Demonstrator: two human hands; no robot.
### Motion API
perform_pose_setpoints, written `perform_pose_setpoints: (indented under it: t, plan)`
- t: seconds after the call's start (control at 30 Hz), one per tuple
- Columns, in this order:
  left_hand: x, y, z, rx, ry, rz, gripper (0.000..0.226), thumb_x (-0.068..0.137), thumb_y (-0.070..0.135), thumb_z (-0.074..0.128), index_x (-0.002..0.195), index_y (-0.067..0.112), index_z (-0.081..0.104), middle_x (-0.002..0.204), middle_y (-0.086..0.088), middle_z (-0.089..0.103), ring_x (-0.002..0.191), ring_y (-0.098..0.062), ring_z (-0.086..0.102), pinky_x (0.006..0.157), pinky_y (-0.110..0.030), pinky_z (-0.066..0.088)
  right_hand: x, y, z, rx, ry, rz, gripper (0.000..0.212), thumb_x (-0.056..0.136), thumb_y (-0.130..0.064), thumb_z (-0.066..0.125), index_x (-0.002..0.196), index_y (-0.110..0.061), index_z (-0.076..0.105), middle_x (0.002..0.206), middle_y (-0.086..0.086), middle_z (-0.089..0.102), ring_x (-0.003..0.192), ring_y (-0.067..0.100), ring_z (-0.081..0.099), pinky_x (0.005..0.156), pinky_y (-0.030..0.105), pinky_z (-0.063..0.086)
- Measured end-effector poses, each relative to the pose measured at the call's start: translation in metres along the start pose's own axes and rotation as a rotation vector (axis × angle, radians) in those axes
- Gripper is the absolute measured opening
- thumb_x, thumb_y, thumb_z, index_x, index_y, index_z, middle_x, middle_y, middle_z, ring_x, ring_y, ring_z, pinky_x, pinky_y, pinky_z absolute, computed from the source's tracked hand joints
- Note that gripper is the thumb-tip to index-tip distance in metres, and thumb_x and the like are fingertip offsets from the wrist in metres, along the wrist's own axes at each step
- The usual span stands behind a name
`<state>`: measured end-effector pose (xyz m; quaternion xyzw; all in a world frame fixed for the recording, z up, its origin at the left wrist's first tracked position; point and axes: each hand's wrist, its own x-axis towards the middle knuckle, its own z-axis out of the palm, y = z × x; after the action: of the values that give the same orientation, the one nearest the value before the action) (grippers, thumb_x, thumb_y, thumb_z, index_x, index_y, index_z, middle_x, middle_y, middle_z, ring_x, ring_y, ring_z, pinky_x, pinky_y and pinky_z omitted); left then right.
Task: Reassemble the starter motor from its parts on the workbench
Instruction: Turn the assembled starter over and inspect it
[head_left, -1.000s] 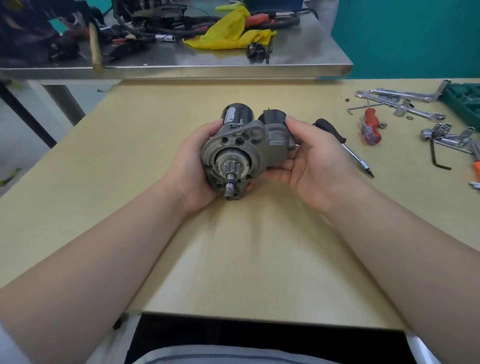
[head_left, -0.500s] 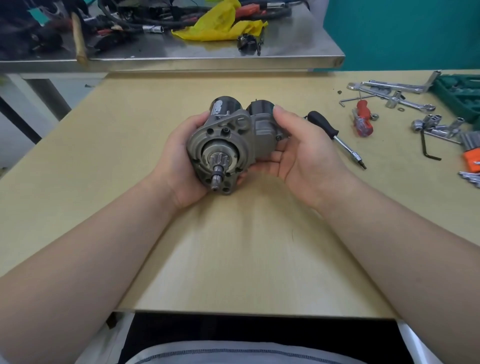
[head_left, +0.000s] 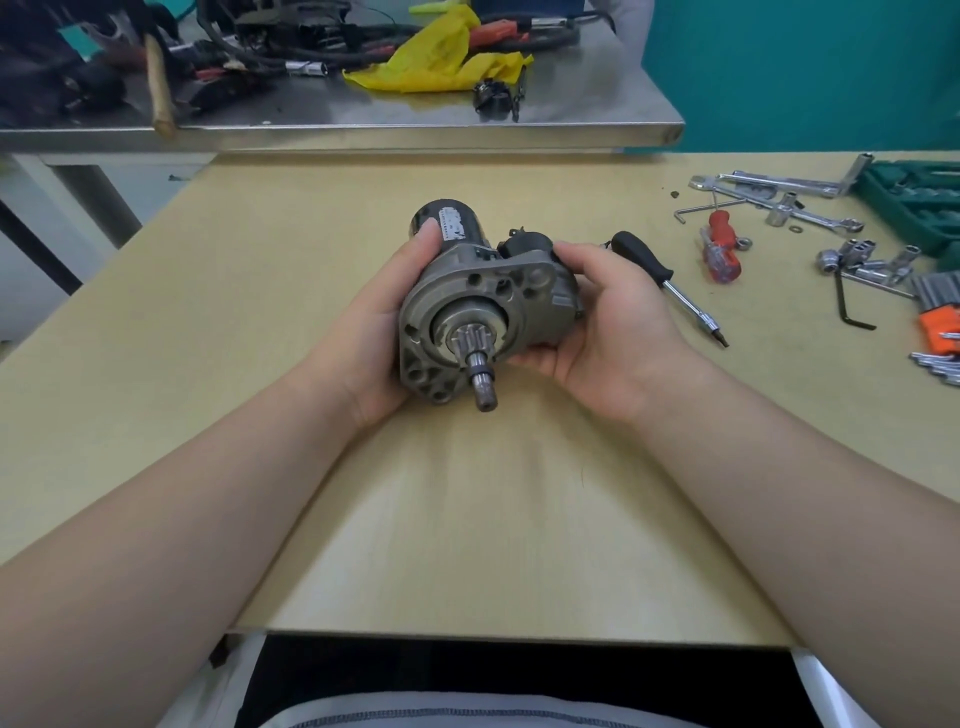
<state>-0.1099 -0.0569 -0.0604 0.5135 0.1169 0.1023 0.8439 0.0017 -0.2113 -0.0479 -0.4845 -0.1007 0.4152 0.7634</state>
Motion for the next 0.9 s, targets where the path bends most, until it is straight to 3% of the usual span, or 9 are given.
perform_pose_setpoints:
  t: [0.13,0.23,0.33,0.63,0.9]
  plan:
    - [0.0001,0.0023,-0.0021,-0.014,-0.028,-0.012,0.061,0.107,0.063,0.044,0.122,0.017,0.081,0.126,-0.011,0.077,0.114,-0.025,0.075,0.091,-0.038,0.062,-0.0009,-0.0014,-0.0002,0.046,-0.013,0.055,0.036,0.106,-0.036,0.055,0.126,-0.01,0.069,0.105,0.015,0.073,0.083,0.03,0.075,0.062,0.041,0.064]
    - [-0.0009,0.0037,-0.0024,0.033,0.006,-0.029,0.057,0.106,0.065,0.042,0.11,0.025,0.083,0.106,-0.004,0.08,0.087,-0.021,0.077,0.066,-0.034,0.061,-0.0016,-0.0019,-0.0001,0.081,-0.023,0.098,0.039,0.107,-0.042,0.056,0.121,-0.009,0.07,0.098,0.015,0.075,0.079,0.028,0.076,0.062,0.038,0.065]
    - [0.0003,0.0037,-0.0023,0.08,0.049,-0.017,0.055,0.105,0.063,0.042,0.106,0.023,0.08,0.097,-0.005,0.076,0.071,-0.022,0.072,0.055,-0.032,0.055,-0.0011,-0.0031,-0.0003,0.092,-0.018,0.109,0.045,0.106,-0.048,0.056,0.115,-0.007,0.072,0.095,0.015,0.074,0.077,0.026,0.075,0.061,0.035,0.066]
    - [0.0003,0.0037,-0.0056,0.055,0.124,-0.073,0.051,0.095,0.062,0.049,0.083,0.024,0.081,0.083,-0.002,0.074,0.061,-0.021,0.069,0.055,-0.032,0.055,-0.0034,-0.0037,0.0018,0.042,-0.061,0.058,0.067,0.102,-0.055,0.062,0.142,-0.002,0.063,0.107,0.016,0.07,0.087,0.026,0.075,0.062,0.036,0.065]
    - [-0.0012,0.0095,-0.0023,0.037,0.19,-0.085,0.045,0.086,0.056,0.055,0.067,0.025,0.082,0.073,0.001,0.075,0.057,-0.019,0.07,0.052,-0.033,0.056,-0.008,-0.003,0.003,-0.005,-0.151,-0.048,0.068,0.105,-0.049,0.057,0.146,0.005,0.055,0.102,0.019,0.073,0.078,0.027,0.076,0.062,0.035,0.064]
